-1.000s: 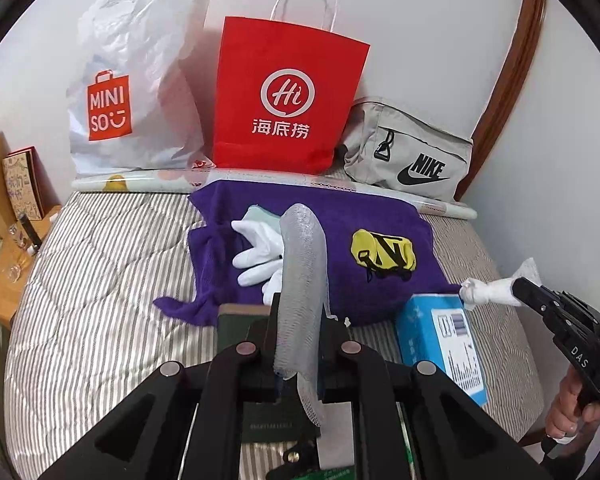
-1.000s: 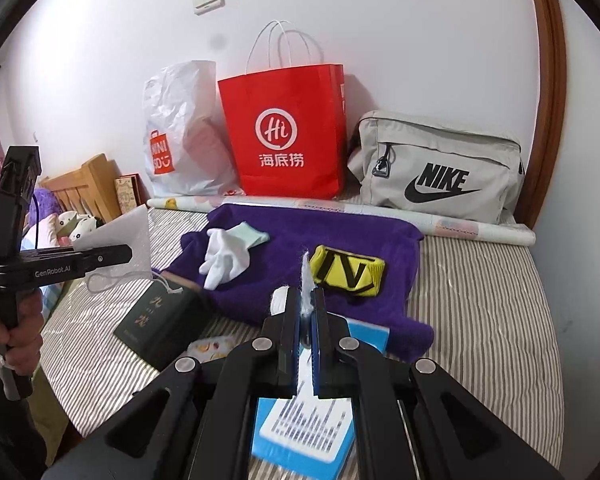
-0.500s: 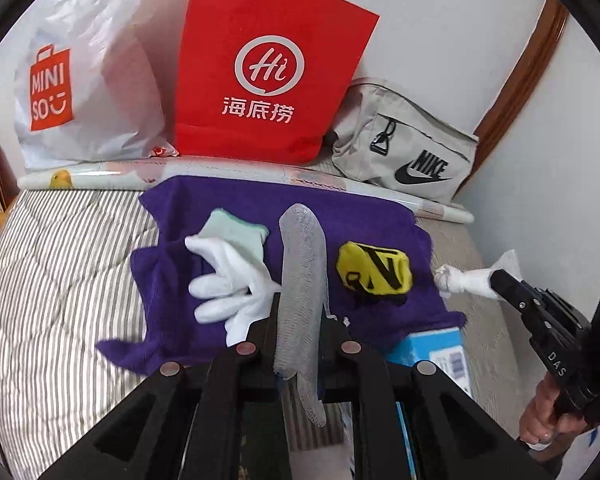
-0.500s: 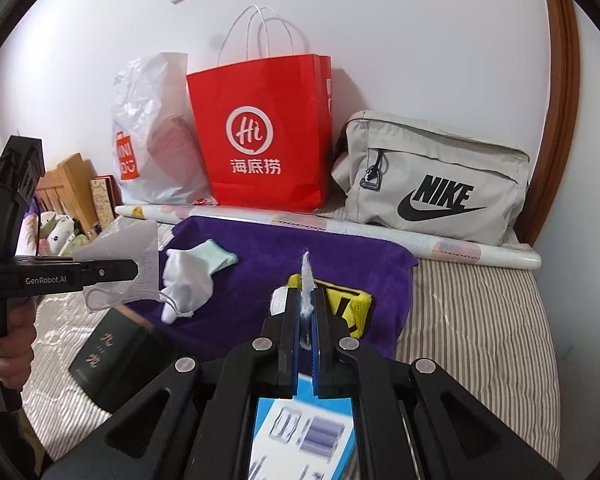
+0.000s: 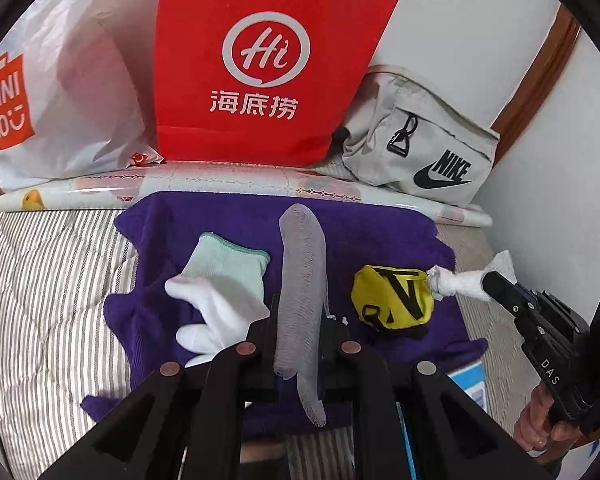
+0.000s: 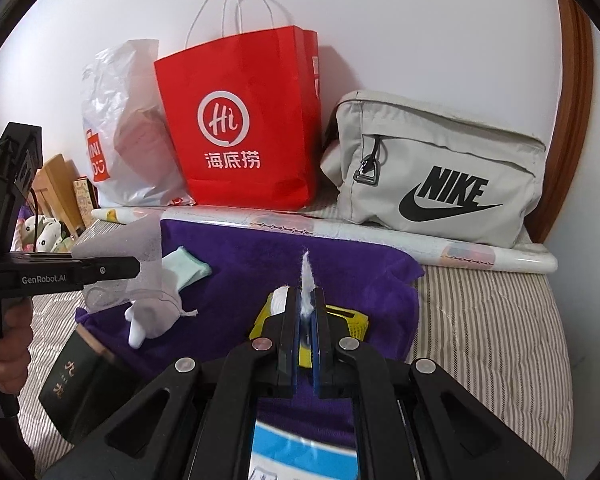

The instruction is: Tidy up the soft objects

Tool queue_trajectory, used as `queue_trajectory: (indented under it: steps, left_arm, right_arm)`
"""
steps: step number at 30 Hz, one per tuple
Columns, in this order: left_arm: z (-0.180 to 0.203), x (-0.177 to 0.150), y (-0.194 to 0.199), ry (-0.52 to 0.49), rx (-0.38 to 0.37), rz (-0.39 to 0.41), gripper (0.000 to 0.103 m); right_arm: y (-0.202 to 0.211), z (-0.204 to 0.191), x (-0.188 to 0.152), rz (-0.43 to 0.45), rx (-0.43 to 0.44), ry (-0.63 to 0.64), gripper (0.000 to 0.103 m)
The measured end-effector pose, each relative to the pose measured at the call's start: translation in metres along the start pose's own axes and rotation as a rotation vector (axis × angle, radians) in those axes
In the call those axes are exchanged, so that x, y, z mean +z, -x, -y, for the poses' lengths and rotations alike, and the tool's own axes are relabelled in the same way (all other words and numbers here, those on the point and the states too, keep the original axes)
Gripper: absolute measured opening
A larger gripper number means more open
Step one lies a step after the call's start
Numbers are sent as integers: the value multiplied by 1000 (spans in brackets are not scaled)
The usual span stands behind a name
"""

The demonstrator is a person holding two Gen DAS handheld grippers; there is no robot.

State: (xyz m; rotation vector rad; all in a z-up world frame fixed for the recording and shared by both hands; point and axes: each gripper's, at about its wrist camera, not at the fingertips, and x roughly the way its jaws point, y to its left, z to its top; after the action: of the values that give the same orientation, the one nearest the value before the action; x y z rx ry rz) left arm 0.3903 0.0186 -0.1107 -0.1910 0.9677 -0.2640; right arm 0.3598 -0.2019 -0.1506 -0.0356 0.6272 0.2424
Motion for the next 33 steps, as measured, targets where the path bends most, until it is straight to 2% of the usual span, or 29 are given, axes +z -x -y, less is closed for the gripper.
queue_trajectory:
  steps: [6,12,24,27,29,31,32,33]
  left_arm:
    - [-4,8,-24,-7,7,-36,11]
    - [-10,8,-43,-7,22,-84,11]
    - [-12,8,-58,-18,41,-122,11]
    - [-11,9,-59,-26,37,-123,14]
    - [-10,8,-58,-33,41,-124,20]
    - [-8,7,-57,-46,52,-135,31]
    - [-8,7,-55,-50,52,-133,32]
    - [-7,6,-53,-54,49,-125,33]
  right_arm:
    - [-17,-3,5,-13,9,9,5]
    - [-36,-2,4,-66,17,10,5]
    - [-52,-12,6,-97,29,57,6]
    - [-55,-9,4,-118,33,43,6]
    - [-57,-6,4,-134,44,32,7]
    - [-56,-4,3,-146,53,24,11]
    - [-55,-5,3,-152,57,28,20]
    - [-54,-6,2,-153,57,33,37]
